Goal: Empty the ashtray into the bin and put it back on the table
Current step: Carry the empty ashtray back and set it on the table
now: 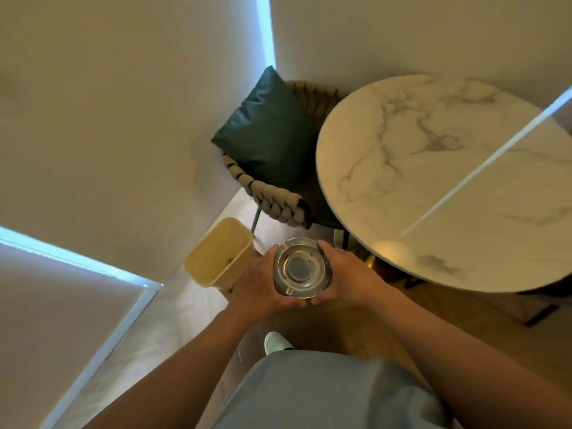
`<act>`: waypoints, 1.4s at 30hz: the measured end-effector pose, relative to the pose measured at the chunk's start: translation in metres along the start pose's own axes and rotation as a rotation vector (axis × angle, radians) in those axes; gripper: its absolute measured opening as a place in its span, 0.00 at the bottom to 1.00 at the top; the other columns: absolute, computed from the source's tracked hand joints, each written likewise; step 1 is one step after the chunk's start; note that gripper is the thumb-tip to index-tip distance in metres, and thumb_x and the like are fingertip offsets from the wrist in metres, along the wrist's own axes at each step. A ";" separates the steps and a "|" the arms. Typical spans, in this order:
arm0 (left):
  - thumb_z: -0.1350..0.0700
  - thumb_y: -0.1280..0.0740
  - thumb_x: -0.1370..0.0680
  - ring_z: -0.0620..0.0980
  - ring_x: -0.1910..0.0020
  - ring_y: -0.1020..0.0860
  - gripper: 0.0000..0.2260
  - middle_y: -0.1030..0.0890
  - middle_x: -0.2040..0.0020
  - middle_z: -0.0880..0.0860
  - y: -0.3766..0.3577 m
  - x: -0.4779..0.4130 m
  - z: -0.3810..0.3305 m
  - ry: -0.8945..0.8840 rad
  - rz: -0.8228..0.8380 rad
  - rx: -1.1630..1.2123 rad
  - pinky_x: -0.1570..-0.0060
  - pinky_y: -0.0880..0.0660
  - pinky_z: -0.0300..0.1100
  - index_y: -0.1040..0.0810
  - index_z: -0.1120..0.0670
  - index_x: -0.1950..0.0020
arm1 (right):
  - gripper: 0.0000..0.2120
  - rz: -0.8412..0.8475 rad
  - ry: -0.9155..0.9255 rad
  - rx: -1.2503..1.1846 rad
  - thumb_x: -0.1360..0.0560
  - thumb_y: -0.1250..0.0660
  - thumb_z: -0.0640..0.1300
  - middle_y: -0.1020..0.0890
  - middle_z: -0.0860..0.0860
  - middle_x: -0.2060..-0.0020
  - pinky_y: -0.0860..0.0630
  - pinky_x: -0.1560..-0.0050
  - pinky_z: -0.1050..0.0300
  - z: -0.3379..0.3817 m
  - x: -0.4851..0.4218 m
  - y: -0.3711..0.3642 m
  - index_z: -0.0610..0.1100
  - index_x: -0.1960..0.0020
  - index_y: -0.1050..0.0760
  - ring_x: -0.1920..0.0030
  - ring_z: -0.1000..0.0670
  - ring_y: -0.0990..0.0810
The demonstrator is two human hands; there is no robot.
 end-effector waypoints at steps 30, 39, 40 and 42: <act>0.39 0.16 0.43 0.43 0.36 0.23 0.47 0.22 0.36 0.38 -0.253 -0.059 -0.165 -0.282 0.405 -0.114 0.40 0.22 0.51 0.34 0.40 0.29 | 0.52 -0.291 -0.348 -0.185 0.46 0.20 0.65 0.23 0.54 0.41 0.23 0.48 0.54 -0.217 0.206 0.102 0.56 0.28 0.41 0.44 0.52 0.24; 0.33 0.20 0.45 0.43 0.38 0.23 0.45 0.24 0.35 0.38 -0.241 -0.179 -0.183 -0.309 0.424 -0.168 0.39 0.23 0.43 0.42 0.27 0.35 | 0.58 -0.323 -0.435 -0.134 0.43 0.20 0.63 0.26 0.51 0.34 0.22 0.43 0.48 -0.256 0.120 0.168 0.53 0.23 0.48 0.39 0.49 0.25; 0.34 0.19 0.46 0.44 0.38 0.23 0.47 0.24 0.35 0.39 -0.238 -0.195 -0.183 -0.300 0.431 -0.178 0.39 0.23 0.44 0.42 0.30 0.33 | 0.58 -0.329 -0.443 -0.135 0.43 0.19 0.62 0.26 0.52 0.34 0.22 0.43 0.48 -0.259 0.109 0.176 0.53 0.23 0.48 0.39 0.49 0.24; 0.37 0.18 0.47 0.44 0.39 0.24 0.50 0.24 0.37 0.38 -0.233 -0.227 -0.182 -0.279 0.447 -0.186 0.40 0.24 0.45 0.42 0.33 0.32 | 0.57 -0.358 -0.447 -0.147 0.43 0.19 0.61 0.25 0.52 0.36 0.21 0.45 0.49 -0.265 0.088 0.194 0.55 0.24 0.48 0.42 0.50 0.24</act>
Point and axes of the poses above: each hand's wrist, its own x-axis away from the middle knuckle, its own y-axis out of the back of the hand, z = x × y, the point moved 9 cm from there along -x, towards the middle knuckle
